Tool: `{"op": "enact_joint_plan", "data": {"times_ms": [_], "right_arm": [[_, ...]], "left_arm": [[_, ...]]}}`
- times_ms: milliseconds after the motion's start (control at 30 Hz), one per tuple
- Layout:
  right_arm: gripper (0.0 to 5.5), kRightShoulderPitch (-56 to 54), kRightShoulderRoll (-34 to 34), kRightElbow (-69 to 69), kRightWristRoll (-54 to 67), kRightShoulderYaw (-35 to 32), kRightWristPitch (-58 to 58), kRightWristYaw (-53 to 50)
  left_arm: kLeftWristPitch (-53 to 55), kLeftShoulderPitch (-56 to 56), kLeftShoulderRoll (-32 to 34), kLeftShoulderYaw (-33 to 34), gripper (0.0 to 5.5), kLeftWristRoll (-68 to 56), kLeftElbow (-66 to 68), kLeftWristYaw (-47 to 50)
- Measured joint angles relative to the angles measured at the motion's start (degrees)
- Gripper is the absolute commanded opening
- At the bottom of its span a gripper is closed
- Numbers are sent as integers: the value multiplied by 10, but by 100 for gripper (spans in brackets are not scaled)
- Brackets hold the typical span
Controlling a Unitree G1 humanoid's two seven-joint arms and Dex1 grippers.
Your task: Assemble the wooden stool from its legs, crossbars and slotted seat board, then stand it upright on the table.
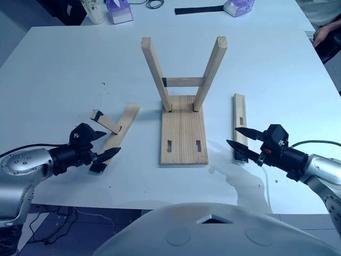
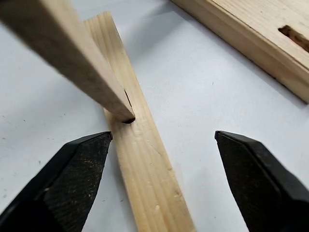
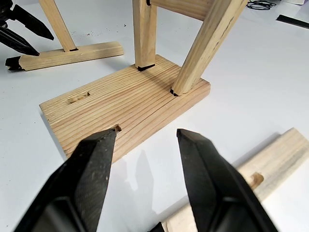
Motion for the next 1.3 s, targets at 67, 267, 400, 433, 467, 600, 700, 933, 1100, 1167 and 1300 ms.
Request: {"op": "enact_joint_plan", "data": {"times_ms": [67,267,400,433,467,600,700,933,1100,1167,1300], "right_arm": [[230,0,0,1,-1,0,0,0],[230,0,0,1,-3,1,0,0],[230,-1,0,2,-3,2,0,1],[230,-2,0,2,-3,3,0,2],[230,-2,0,2,-3,3,0,2],[230,-3,0,2,-5,9,0,1],[230,-7,0,2,-6,18,0,1],[230,-8,0,6,-12,20,-1,3],[230,-8,-1,10,-14,20,-5,11],[230,-8,-1,12,-14,20,-5,13],[230,-16,-2,20,-14,18,-6,16]], "left_arm": [[17,-3,-3,0,396,0,-1,13],[36,-19,-25,-6,396,5,9,52],[36,-18,-33,-11,396,13,10,62],[36,-17,-34,-12,396,14,10,63],[36,-15,-38,-15,396,15,13,64],[13,4,-63,-43,396,43,43,84],[-15,12,-73,-54,375,52,49,91],[-31,-16,-98,-60,268,51,86,100],[-32,-32,-117,-56,203,50,107,113],[-35,-39,-118,-55,203,48,118,113],[-35,-58,-131,-39,203,22,138,102]]}}
